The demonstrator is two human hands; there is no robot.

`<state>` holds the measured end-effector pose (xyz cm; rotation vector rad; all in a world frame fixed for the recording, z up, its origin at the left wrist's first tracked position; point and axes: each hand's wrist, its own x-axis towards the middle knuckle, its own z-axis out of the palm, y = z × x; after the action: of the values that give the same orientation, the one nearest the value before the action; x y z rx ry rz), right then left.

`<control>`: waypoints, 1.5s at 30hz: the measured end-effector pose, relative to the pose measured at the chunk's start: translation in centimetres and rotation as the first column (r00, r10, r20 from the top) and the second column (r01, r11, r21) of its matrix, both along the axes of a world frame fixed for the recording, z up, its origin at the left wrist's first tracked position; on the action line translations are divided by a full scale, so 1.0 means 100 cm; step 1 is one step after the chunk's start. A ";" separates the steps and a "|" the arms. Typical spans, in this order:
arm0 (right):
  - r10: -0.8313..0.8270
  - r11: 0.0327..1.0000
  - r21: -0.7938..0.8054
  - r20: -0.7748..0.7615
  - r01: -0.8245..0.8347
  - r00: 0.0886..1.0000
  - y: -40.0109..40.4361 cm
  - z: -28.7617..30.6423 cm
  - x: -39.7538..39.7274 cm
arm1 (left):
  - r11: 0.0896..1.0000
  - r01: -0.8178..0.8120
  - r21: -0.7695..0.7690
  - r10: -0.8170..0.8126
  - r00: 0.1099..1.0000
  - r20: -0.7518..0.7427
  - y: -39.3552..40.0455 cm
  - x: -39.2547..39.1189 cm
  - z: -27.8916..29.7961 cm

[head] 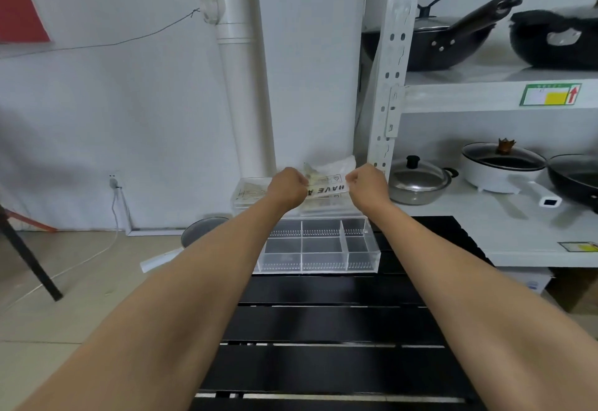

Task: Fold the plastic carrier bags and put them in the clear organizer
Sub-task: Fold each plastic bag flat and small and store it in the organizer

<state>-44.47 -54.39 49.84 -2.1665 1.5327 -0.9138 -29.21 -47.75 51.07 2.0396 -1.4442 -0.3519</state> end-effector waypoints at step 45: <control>0.151 0.952 -0.157 -0.511 -0.264 0.846 0.137 0.021 0.053 | 0.995 0.036 -0.095 -0.003 0.946 0.324 0.125 -0.006 -0.001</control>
<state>-39.20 -40.72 51.91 -2.8319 1.4008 -0.4929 -29.77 -35.24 50.94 2.0712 -1.6394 0.0536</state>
